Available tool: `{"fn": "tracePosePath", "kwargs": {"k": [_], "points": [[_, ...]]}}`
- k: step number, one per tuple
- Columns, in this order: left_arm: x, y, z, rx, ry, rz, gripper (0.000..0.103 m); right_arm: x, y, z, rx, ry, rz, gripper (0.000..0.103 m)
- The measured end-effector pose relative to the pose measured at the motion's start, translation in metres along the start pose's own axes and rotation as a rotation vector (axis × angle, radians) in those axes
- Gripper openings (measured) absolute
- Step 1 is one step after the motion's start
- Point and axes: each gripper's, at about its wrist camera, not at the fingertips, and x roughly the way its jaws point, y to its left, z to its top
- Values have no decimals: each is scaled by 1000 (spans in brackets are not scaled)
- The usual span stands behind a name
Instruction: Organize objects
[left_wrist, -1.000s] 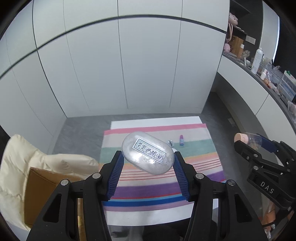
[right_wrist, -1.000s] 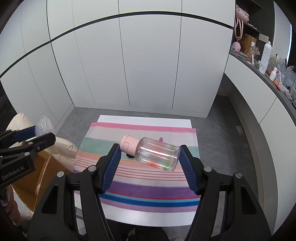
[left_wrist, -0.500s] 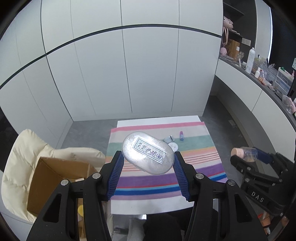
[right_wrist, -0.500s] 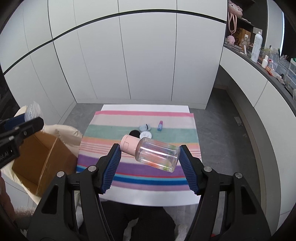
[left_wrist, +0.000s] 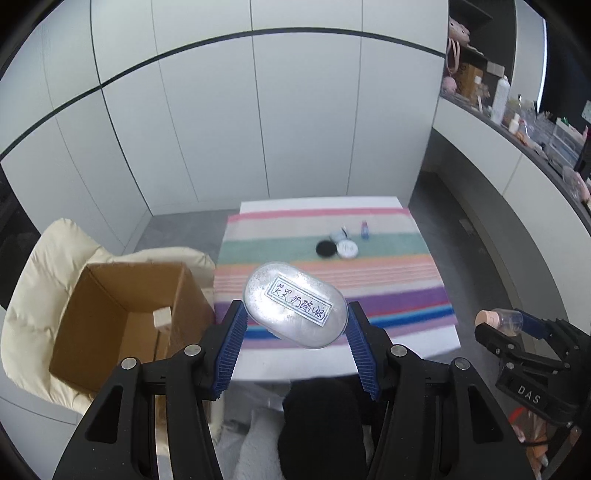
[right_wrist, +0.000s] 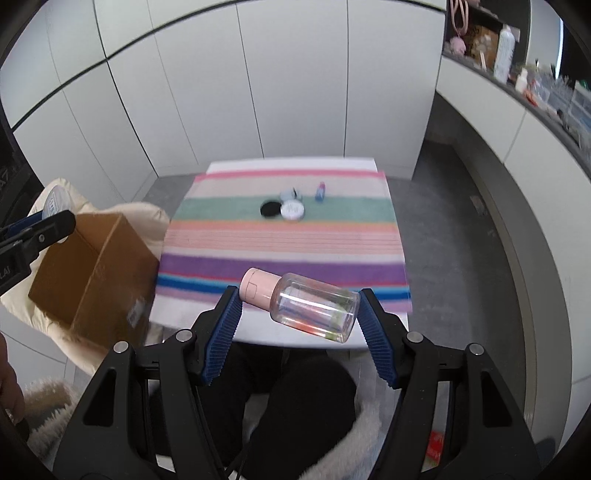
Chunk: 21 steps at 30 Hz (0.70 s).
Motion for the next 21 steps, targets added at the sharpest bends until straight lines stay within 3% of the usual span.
{"fn": "tracePosePath", "kwargs": {"k": [7, 21], "points": [[-11, -1, -17, -10, -6, 1, 56, -5, -14, -24, 23, 29, -9, 67], [-7, -5, -21, 3, 22, -25, 56, -14, -15, -30, 38, 15, -10, 67]]}}
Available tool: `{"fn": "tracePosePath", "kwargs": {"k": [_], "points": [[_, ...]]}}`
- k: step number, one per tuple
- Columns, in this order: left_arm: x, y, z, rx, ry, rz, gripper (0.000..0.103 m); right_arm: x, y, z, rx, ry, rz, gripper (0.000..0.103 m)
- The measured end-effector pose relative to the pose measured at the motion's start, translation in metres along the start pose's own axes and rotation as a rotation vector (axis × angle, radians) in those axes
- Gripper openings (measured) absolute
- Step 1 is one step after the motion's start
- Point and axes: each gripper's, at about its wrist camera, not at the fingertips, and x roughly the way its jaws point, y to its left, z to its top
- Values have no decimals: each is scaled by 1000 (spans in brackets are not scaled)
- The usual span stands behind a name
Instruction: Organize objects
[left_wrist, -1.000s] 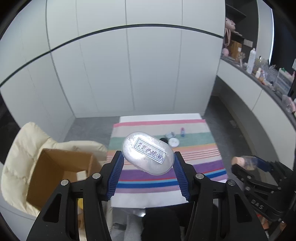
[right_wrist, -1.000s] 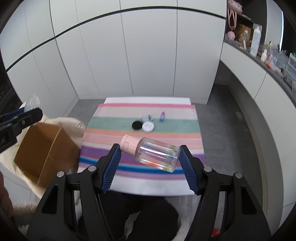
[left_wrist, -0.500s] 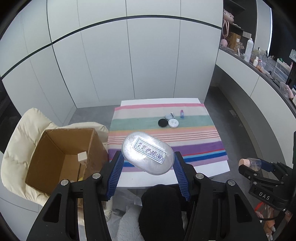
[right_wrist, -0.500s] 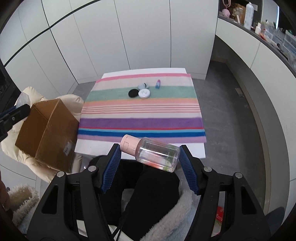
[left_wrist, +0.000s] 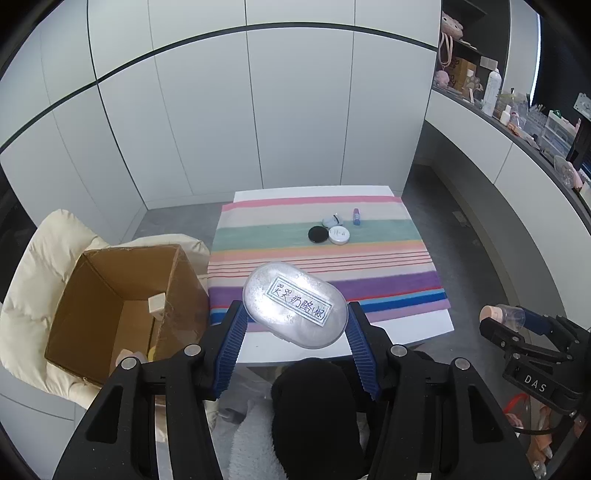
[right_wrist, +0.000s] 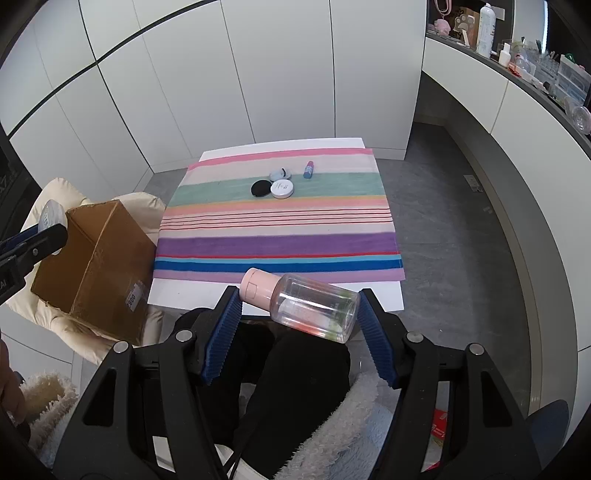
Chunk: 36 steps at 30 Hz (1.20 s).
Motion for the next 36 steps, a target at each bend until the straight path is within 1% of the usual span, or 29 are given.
{"fn": "tracePosePath", "kwargs": {"k": [4, 10, 15, 17, 20, 27, 36], "points": [[6, 6, 0, -14, 12, -5, 56, 3, 4, 1, -9, 9, -2, 67], [15, 26, -3, -54, 31, 1, 56, 13, 16, 6, -33, 25, 2, 67], [20, 49, -10, -102, 53, 2, 56, 22, 41, 10, -87, 39, 23, 67], [19, 60, -14, -119, 56, 17, 56, 26, 52, 12, -107, 43, 34, 67], [17, 78, -18, -144, 57, 43, 56, 33, 73, 14, -146, 49, 61, 67], [9, 132, -39, -242, 65, 107, 56, 44, 139, 15, -265, 59, 131, 67], [-14, 215, -73, -395, 57, 205, 56, 38, 233, 10, -454, 38, 227, 67]]}}
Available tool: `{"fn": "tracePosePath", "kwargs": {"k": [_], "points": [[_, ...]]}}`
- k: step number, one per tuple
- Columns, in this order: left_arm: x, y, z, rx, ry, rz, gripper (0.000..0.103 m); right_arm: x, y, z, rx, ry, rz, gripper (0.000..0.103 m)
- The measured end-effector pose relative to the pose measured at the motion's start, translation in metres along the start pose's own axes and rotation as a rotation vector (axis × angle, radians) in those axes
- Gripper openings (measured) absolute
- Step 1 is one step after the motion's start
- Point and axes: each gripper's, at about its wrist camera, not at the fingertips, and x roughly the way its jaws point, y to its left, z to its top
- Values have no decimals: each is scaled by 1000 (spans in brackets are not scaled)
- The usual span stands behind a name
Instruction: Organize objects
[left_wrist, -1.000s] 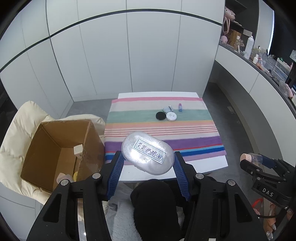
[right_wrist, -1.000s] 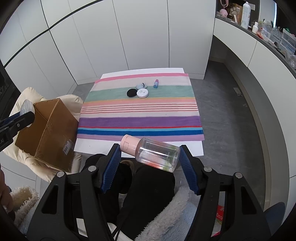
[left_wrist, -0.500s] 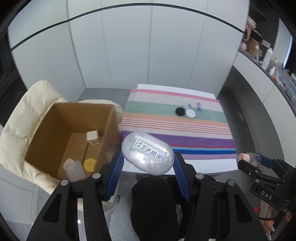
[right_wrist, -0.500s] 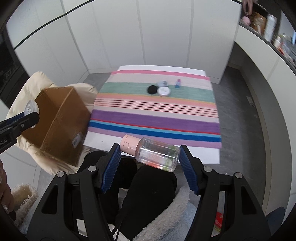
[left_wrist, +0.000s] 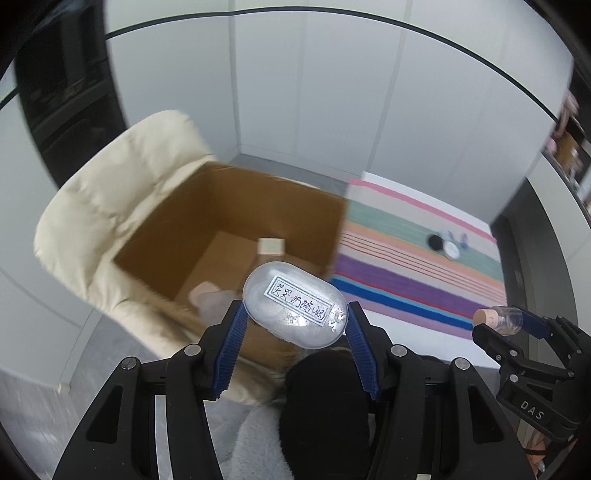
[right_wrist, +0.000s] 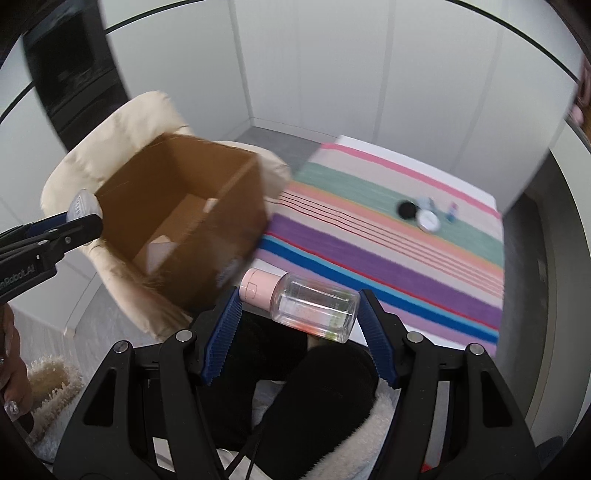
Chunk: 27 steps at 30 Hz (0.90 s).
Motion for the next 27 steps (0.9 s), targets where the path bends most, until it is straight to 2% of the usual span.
{"fn": "tracePosePath", "kwargs": {"k": [7, 11, 21, 27], "points": [[-3, 59, -7, -99, 0, 45, 56, 8, 67, 22, -164, -27, 49, 67], [-1, 79, -7, -139, 4, 51, 56, 15, 89, 27, -207, -19, 64, 67], [27, 96, 1, -183, 46, 26, 56, 35, 105, 38, -231, 7, 68, 67], [56, 99, 19, -176, 66, 32, 56, 65, 112, 56, -248, 30, 59, 67]]}}
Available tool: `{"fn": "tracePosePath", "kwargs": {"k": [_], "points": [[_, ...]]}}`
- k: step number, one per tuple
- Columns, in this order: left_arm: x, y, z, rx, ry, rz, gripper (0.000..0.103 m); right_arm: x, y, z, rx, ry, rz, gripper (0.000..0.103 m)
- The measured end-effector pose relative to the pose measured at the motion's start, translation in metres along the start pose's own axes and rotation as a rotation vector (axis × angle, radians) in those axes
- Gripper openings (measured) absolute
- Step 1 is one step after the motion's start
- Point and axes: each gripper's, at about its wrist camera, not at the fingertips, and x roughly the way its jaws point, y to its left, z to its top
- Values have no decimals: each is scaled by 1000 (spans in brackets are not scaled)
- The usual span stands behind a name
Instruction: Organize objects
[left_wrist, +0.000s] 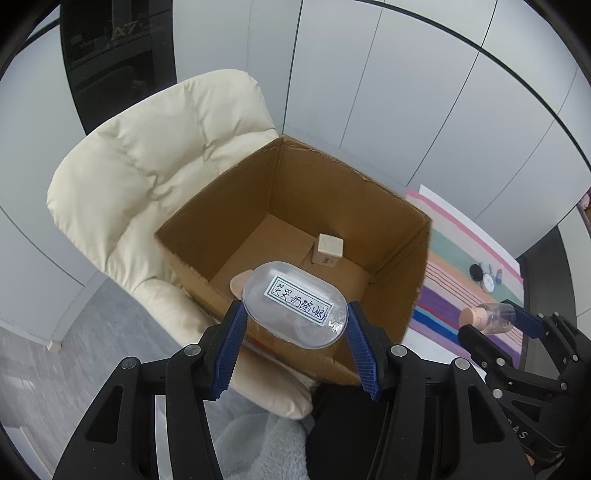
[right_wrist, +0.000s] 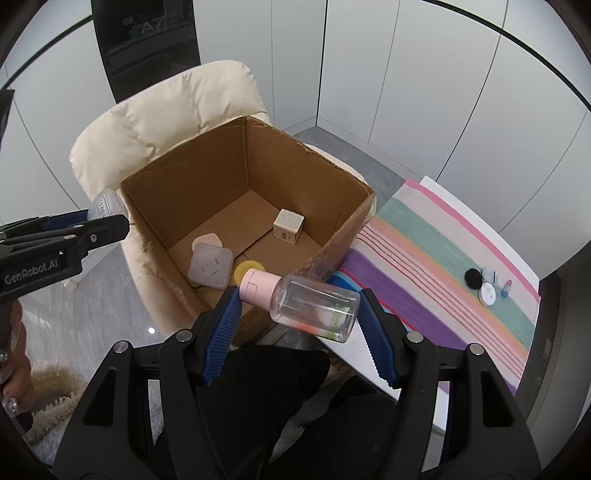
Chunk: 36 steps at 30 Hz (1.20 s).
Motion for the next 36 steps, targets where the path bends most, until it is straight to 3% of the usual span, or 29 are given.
{"fn": "tracePosePath", "kwargs": {"k": [5, 10, 15, 20, 24, 26, 28, 29, 32, 36], "points": [[31, 6, 23, -9, 9, 12, 56, 34, 4, 25, -27, 17, -11, 67], [76, 12, 50, -25, 22, -38, 56, 67, 7, 54, -27, 19, 13, 67], [115, 21, 70, -60, 59, -12, 56, 101, 12, 77, -24, 28, 9, 67], [129, 27, 77, -85, 77, -53, 56, 124, 17, 90, -26, 38, 14, 67], [126, 24, 77, -58, 45, -45, 56, 130, 18, 92, -15, 33, 29, 67], [118, 22, 77, -48, 5, -67, 63, 132, 16, 92, 0, 27, 62, 68], [112, 21, 78, -41, -10, -82, 96, 136, 15, 92, -4, 47, 93, 96], [110, 21, 79, -38, -19, -79, 100, 136, 15, 91, -7, 41, 101, 101], [105, 23, 81, -42, -35, -60, 100, 133, 14, 90, -6, 28, 88, 103], [104, 29, 81, -75, -20, -89, 100, 131, 10, 89, 19, 28, 92, 103]]}}
